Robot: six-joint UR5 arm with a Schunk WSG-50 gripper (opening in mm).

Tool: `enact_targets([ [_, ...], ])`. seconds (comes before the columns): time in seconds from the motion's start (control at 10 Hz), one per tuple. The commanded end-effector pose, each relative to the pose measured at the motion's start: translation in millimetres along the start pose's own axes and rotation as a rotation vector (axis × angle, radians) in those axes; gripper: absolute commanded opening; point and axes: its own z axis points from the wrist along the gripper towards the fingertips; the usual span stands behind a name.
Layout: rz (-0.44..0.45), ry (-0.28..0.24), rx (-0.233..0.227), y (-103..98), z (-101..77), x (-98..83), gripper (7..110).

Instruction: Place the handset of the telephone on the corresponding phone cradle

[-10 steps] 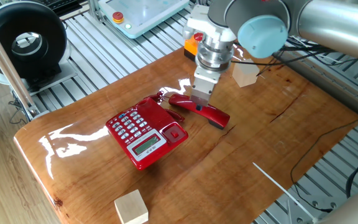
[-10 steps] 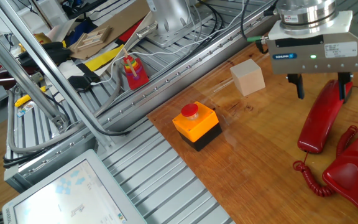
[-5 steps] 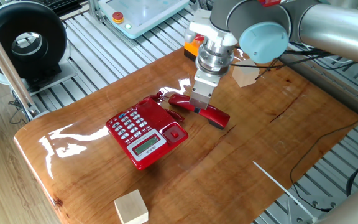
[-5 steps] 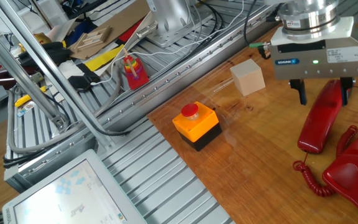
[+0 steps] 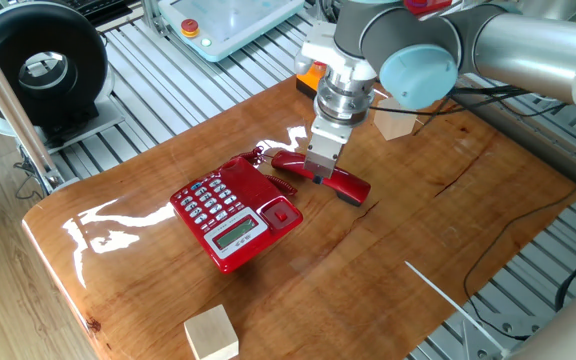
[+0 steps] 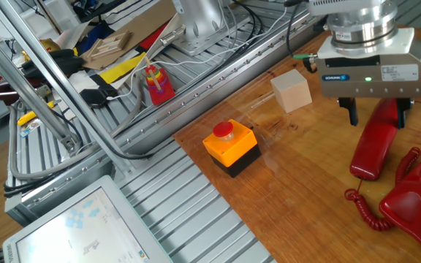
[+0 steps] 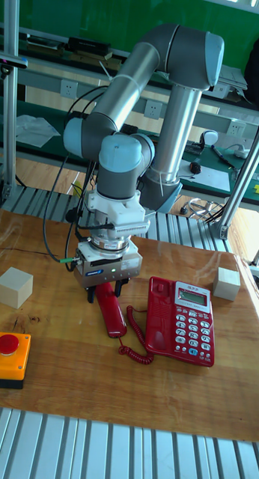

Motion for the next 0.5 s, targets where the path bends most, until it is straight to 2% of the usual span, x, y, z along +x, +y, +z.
enact_targets([
  [0.0,0.077,0.038,-0.004,-0.2,2.1,9.1,66],
  [0.4,0.096,0.026,-0.042,9.7,2.6,6.4,66],
])
